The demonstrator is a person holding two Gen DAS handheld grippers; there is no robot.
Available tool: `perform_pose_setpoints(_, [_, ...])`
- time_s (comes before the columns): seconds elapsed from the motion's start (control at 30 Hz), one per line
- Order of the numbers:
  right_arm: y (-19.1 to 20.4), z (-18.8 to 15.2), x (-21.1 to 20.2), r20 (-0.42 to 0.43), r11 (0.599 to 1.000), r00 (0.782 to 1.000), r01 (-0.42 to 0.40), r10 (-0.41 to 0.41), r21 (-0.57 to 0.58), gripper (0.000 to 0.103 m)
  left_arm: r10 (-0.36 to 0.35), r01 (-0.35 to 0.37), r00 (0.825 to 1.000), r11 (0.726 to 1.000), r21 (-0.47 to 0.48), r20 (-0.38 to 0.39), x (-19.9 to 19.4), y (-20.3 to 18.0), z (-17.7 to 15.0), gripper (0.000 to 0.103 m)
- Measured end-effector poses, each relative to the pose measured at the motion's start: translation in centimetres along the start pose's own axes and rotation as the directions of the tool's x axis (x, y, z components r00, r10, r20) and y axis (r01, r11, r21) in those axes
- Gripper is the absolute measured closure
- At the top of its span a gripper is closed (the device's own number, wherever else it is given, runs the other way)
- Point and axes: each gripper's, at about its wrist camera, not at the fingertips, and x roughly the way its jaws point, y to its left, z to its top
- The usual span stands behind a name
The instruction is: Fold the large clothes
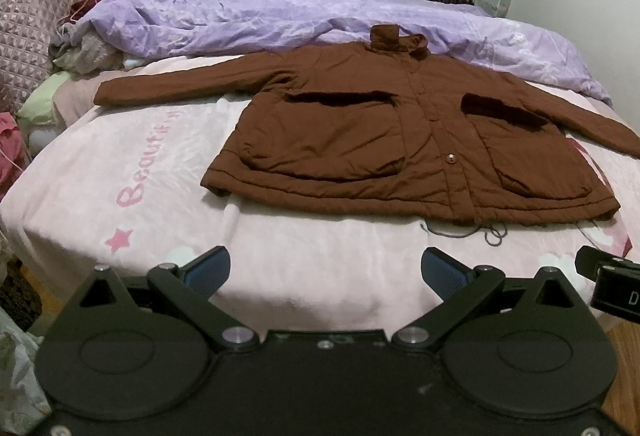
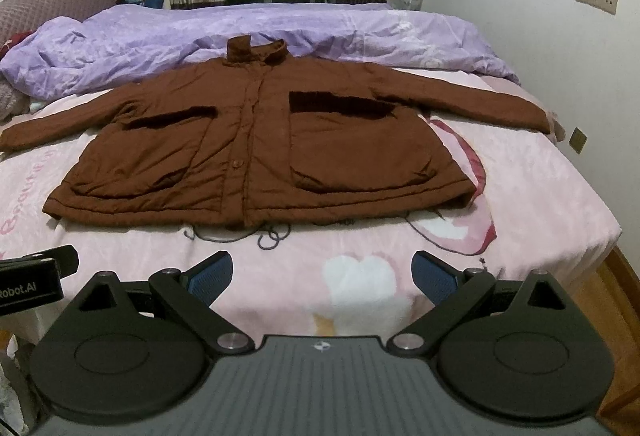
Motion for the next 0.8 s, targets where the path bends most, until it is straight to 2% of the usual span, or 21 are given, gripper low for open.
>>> perform_pose_setpoints(0.3, [-0.1, 3.5, 2.4, 0.045, 1.0, 0.999, 0.002, -0.001, -0.015, 0.0, -0.053, 0.053, 0.998, 0.999, -0.008, 0.027, 2.9, 2.6, 2.7, 0.0])
perform_pose_setpoints(0.47, [-0.1, 6.9, 4.3, 0.09, 1.0, 0.996, 0.018, -0.016, -0.017, 0.0, -0.087, 0.096, 0.992, 0.99, -0.104, 0.089, 5.1, 7.4, 6.1, 0.0])
perform_pose_setpoints(0.67, [0.0, 10.9, 7.5, 0.123, 0.999, 0.992, -0.032, 0.029, 0.022, 0.0, -0.029, 0.066, 0.989, 0.964, -0.258, 0.145, 9.1, 14.8, 10.2, 0.0])
perform_pose_setpoints(0.8, [0.3, 13.4, 10.2, 0.142, 0.995, 0.989, -0.059, 0.047, 0.076, 0.0, 0.057, 0.009, 0.982, 0.938, -0.345, 0.182, 12.3, 19.9, 12.8, 0.0])
